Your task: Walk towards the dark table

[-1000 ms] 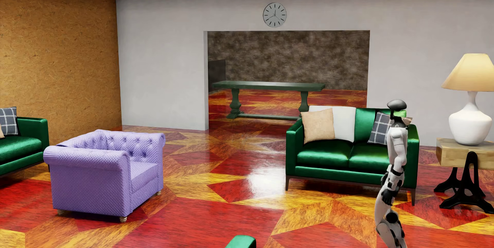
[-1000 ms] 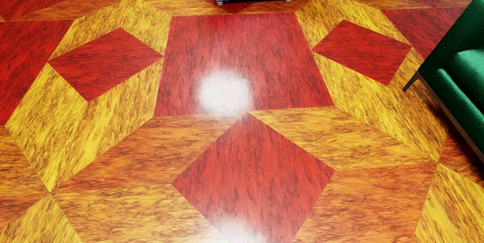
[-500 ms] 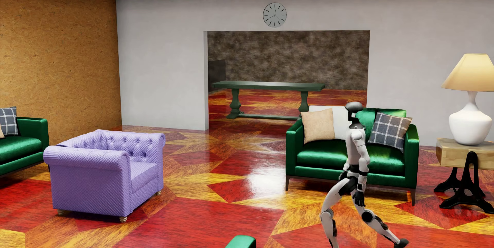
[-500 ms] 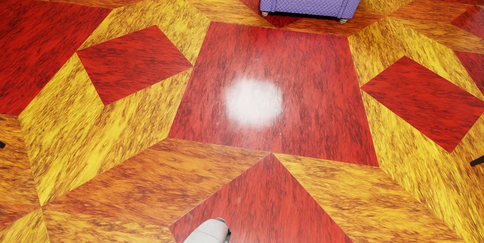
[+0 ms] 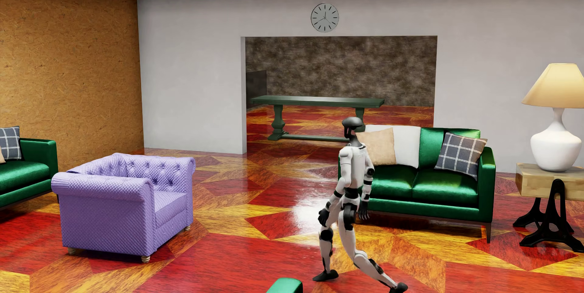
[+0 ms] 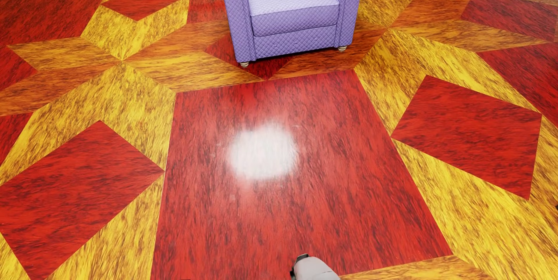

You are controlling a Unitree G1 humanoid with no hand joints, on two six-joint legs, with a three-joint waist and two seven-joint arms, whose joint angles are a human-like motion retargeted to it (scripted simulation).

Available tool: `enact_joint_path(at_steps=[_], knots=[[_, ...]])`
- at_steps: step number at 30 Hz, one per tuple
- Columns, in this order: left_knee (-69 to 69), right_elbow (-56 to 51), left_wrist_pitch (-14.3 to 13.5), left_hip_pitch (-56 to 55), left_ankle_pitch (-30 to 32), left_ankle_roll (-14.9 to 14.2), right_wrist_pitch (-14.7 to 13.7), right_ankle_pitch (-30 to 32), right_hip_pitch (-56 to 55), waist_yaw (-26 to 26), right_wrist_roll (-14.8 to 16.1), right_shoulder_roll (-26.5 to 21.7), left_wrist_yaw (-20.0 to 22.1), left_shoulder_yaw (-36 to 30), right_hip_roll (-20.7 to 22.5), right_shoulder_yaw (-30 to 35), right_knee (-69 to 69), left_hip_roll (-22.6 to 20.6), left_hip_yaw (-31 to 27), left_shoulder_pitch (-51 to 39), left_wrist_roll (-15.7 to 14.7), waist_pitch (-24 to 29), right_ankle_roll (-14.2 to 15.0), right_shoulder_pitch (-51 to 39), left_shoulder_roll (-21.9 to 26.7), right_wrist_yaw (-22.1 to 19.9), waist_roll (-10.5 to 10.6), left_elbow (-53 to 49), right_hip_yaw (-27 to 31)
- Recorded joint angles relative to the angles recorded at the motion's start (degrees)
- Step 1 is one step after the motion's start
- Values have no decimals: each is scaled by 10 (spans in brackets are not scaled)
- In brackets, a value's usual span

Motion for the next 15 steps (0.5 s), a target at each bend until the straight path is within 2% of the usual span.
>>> enact_joint_path(at_steps=[1,2,3,4,5,6,7,8,9,11,12,13,14,15], knots=[[95,6,0,-20,116,0,0,-1,30,14,0,-1,0,-11,17,3,22,13,0,19,0,-1,0,0,-9,0,9,21,0],[213,8,0,-78,189,0,0,-11,56,31,0,4,0,-19,35,-16,36,20,0,36,0,-6,0,0,-13,0,8,30,0],[329,-8,0,-131,145,0,0,-40,102,51,0,-1,0,-46,49,-14,30,32,0,46,0,1,0,-9,-12,0,12,38,0],[395,-16,0,-182,50,0,0,-83,160,81,0,-2,0,-58,48,-19,12,37,0,58,0,8,0,-20,-11,0,8,40,0],[414,-28,0,-235,-14,0,0,-122,214,117,0,-4,0,-67,38,-12,-11,29,0,67,0,10,0,-39,-7,0,-10,50,0],[383,-36,0,-287,-43,0,0,-164,256,155,0,-3,0,-56,30,-16,-31,26,0,80,0,2,0,-60,-6,0,-26,60,0],[310,-56,0,-314,-47,0,0,-212,315,190,0,-15,0,-64,21,4,-63,27,0,96,0,3,0,-82,-1,0,-37,58,0],[221,-80,0,-343,-35,0,0,-253,365,211,0,-23,0,-60,9,-15,-92,28,0,103,0,4,0,-98,4,0,-47,68,0],[119,-80,0,-359,-10,0,0,-297,408,231,0,-23,0,-57,1,-23,-112,31,0,114,0,0,0,-121,9,0,-56,72,0],[-62,-95,0,-389,91,0,0,-366,464,255,0,-32,0,-70,-5,-72,-127,36,0,117,0,-18,0,-156,13,0,-59,88,0],[-300,-97,0,-412,144,0,0,-374,483,254,0,-31,0,-67,-4,-96,-127,36,0,118,0,-26,0,-168,15,0,-64,96,0],[-107,-112,0,-435,98,0,0,-360,499,269,0,-40,0,-77,-16,-100,-114,36,0,117,0,-27,0,-174,17,0,-68,96,0],[-54,-127,0,-445,104,0,0,-325,523,285,0,-41,0,-87,-33,-132,-90,20,0,113,0,-20,0,-162,19,0,-77,104,0],[-3,-118,0,-457,133,0,0,-252,516,296,0,-30,0,-90,-50,-148,-31,7,0,113,0,-29,0,-150,18,0,-88,115,0]])
